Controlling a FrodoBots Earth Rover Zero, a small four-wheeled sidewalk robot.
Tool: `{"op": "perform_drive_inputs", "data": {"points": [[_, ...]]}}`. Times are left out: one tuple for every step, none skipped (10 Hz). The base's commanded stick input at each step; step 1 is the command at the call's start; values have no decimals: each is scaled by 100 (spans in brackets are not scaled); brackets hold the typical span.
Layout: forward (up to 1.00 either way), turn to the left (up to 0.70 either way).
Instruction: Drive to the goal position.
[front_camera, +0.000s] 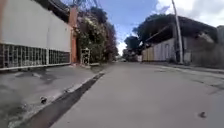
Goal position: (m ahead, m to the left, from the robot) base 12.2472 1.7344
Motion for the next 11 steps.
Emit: {"op": "perform_drive_inputs", "data": {"points": [[85,0],[85,0],[85,0],[85,0],[85,0],[85,-7],[85,-23],[85,-34],[85,-34],[85,-34],[85,-34]]}}
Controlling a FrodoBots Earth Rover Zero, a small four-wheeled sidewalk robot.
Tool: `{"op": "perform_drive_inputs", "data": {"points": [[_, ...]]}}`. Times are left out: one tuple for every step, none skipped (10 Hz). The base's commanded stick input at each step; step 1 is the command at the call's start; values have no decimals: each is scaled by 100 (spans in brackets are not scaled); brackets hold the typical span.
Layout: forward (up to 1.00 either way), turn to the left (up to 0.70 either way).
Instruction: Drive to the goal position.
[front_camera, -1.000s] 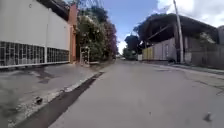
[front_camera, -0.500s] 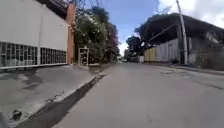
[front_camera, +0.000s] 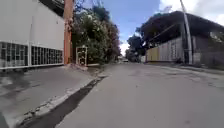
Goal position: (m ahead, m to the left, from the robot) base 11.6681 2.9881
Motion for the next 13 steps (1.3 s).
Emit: {"op": "perform_drive_inputs", "data": {"points": [[85,-34],[85,-20],[85,0],[85,0],[85,0],[85,0],[85,0],[85,0],[85,0],[85,0],[85,0],[85,0],[85,0]]}}
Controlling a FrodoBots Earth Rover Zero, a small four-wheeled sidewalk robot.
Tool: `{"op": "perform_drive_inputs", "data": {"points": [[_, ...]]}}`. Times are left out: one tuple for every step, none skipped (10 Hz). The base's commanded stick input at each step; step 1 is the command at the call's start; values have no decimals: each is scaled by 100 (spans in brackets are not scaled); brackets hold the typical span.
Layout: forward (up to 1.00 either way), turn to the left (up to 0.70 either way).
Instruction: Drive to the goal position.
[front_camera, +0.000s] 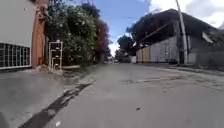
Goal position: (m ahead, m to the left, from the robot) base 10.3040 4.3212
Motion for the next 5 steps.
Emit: {"op": "perform_drive_inputs", "data": {"points": [[85,0],[85,0],[85,0],[85,0],[85,0]]}}
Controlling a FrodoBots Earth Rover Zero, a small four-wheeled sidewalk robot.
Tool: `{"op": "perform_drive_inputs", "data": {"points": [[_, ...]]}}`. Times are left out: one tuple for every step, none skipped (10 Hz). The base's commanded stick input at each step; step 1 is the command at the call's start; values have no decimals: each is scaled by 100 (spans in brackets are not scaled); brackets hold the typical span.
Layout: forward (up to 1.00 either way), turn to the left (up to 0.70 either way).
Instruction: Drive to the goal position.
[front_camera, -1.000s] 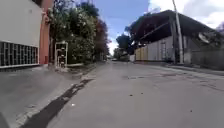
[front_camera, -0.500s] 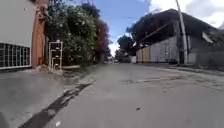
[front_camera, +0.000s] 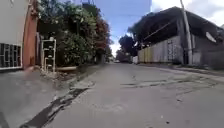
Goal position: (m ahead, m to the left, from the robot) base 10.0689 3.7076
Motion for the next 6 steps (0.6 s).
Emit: {"op": "perform_drive_inputs", "data": {"points": [[85,0],[85,0],[85,0],[85,0],[85,0],[85,0]]}}
